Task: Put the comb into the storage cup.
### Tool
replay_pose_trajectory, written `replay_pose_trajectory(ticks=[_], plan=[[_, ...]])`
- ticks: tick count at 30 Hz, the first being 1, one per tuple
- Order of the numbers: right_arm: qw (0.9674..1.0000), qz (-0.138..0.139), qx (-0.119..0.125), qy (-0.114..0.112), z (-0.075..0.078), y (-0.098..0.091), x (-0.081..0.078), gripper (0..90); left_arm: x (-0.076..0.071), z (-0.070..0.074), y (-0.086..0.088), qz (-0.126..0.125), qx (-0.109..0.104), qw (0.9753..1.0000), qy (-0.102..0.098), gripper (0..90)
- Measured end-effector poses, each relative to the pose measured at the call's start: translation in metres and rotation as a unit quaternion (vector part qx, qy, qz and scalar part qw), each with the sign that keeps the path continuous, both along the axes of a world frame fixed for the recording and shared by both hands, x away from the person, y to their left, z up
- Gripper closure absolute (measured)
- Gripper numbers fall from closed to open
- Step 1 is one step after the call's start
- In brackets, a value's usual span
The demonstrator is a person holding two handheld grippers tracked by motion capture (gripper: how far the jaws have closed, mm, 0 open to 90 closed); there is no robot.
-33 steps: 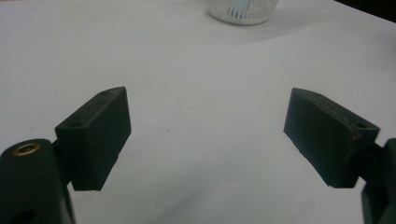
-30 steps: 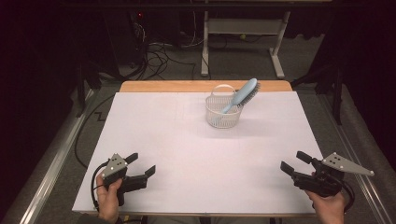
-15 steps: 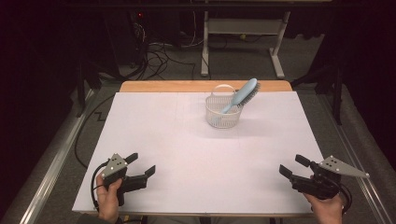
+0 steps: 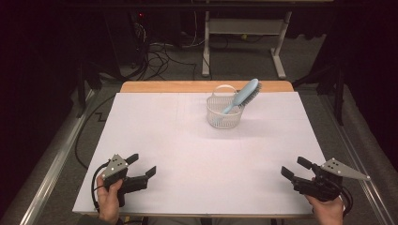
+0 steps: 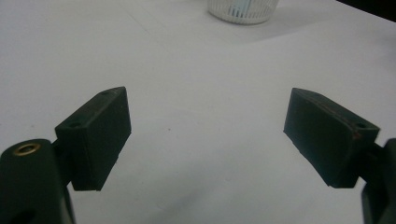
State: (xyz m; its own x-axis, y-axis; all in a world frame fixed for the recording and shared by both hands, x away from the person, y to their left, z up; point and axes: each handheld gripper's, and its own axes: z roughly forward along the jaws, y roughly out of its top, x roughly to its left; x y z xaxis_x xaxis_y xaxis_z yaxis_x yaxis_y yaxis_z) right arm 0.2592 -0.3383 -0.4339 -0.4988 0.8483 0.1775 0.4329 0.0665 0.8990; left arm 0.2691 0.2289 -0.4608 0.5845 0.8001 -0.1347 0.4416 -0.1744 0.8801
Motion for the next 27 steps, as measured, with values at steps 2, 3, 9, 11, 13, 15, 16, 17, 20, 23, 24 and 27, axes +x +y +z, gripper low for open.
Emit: replay_pose_trajectory(ticks=[2,3,9,11,13,15,16,17,20,23,24,27], plan=[[1.0,-0.001,-0.001,0.0,-0.002,0.0,0.0,20.5,0.0,0.0,0.0,0.0,0.0,1.0,0.0,15.8],[1.0,-0.002,-0.001,0.0,-0.002,0.0,0.0,20.5,0.0,0.0,0.0,0.0,0.002,1.0,0.0,15.8],[1.0,-0.007,-0.003,-0.002,-0.005,0.0,0.0,20.6,0.0,0.0,0.0,-0.001,0.004,1.0,0.0,15.8],[1.0,-0.008,-0.005,-0.003,-0.007,-0.001,0.0,20.6,0.0,0.0,0.0,-0.001,0.003,1.0,0.0,15.8],[0.9999,-0.009,-0.007,-0.002,-0.008,-0.001,-0.001,20.6,0.0,0.0,0.0,-0.001,0.003,1.0,0.0,15.8],[0.9999,-0.01,-0.007,0.0,-0.009,-0.001,-0.001,20.6,-0.001,0.0,0.0,0.0,0.003,1.0,0.0,15.8],[0.9999,-0.01,-0.008,-0.001,-0.01,-0.001,-0.001,20.6,-0.001,0.0,0.0,0.0,0.003,1.0,0.0,15.8],[0.9999,-0.01,-0.008,0.0,-0.01,-0.001,-0.001,20.6,-0.001,0.0,0.0,0.0,0.003,1.0,0.0,15.8],[0.9999,-0.01,-0.008,-0.001,-0.01,-0.001,-0.001,20.6,-0.001,0.0,0.0,0.0,0.003,1.0,0.0,15.8],[0.9999,-0.009,-0.009,0.0,-0.011,-0.002,-0.001,20.6,-0.001,0.0,0.001,0.001,0.003,1.0,0.0,15.8],[0.9999,-0.01,-0.01,0.0,-0.012,-0.002,0.0,20.6,-0.001,0.0,0.0,0.001,0.003,1.0,0.0,15.8],[0.9998,-0.011,-0.014,0.001,-0.013,-0.003,-0.001,20.6,-0.001,0.0,0.001,0.001,0.003,1.0,0.0,15.8]])
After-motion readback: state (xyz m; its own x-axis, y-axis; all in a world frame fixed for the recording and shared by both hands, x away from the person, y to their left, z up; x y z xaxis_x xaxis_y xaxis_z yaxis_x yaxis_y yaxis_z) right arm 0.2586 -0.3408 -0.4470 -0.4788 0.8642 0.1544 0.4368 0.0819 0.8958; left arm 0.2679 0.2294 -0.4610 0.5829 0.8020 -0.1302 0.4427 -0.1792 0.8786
